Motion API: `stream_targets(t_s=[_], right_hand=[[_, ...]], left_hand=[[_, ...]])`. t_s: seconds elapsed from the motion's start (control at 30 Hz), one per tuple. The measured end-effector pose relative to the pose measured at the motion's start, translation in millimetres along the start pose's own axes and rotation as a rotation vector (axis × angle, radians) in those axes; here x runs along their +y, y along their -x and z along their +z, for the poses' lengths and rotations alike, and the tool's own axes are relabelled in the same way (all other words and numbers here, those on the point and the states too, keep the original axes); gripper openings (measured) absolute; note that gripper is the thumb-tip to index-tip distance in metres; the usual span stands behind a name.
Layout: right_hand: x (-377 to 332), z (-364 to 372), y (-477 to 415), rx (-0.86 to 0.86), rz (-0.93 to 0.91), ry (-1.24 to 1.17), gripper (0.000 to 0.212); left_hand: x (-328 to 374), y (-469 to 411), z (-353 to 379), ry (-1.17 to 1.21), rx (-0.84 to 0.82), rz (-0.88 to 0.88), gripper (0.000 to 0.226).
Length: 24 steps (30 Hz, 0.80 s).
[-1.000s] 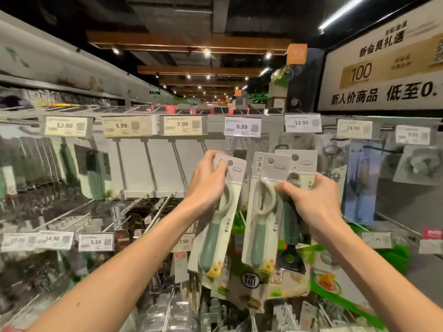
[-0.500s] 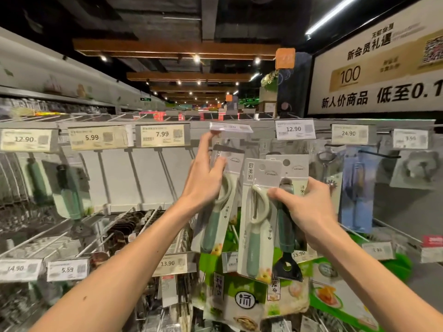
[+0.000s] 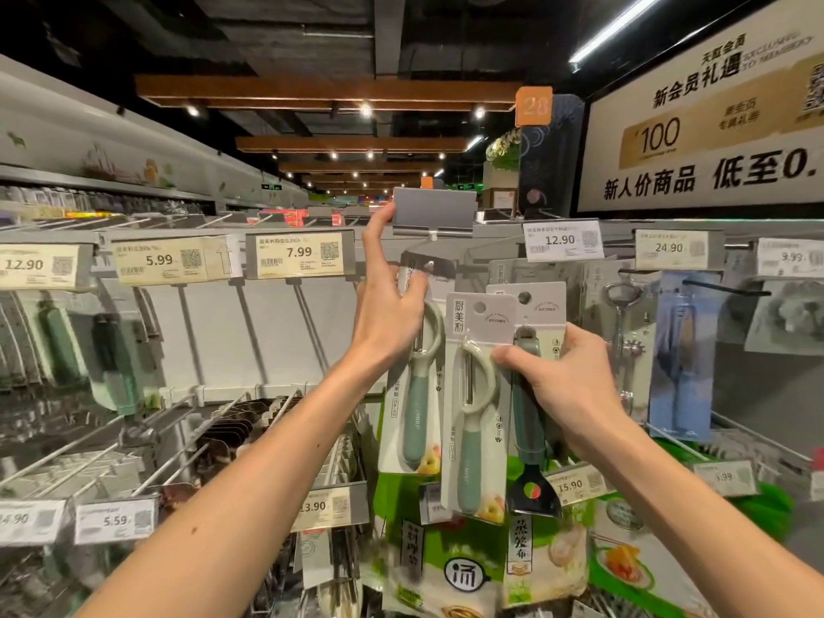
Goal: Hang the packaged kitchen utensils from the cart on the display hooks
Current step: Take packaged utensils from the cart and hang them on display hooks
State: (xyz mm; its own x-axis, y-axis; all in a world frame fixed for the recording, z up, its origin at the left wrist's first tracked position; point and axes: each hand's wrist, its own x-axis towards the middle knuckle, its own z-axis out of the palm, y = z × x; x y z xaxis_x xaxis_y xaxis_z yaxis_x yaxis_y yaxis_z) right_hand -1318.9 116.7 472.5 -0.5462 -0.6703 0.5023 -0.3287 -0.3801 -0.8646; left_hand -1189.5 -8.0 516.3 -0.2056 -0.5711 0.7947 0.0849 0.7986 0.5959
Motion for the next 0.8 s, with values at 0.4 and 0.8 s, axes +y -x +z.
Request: stream_targets(t_s=[0.4, 0.8], right_hand=[[3.9, 1.7, -9.0, -0.021, -0.007, -0.027, 0.025], [2.4, 26.2, -21.2, -0.055, -0.014, -0.052, 0.024]], left_hand=[[-24.5, 1.6, -3.2, -0.399, 0.021, 0.178, 0.086], [3.5, 3.4, -34.0, -0.223, -0.27, -0.043, 0.096]])
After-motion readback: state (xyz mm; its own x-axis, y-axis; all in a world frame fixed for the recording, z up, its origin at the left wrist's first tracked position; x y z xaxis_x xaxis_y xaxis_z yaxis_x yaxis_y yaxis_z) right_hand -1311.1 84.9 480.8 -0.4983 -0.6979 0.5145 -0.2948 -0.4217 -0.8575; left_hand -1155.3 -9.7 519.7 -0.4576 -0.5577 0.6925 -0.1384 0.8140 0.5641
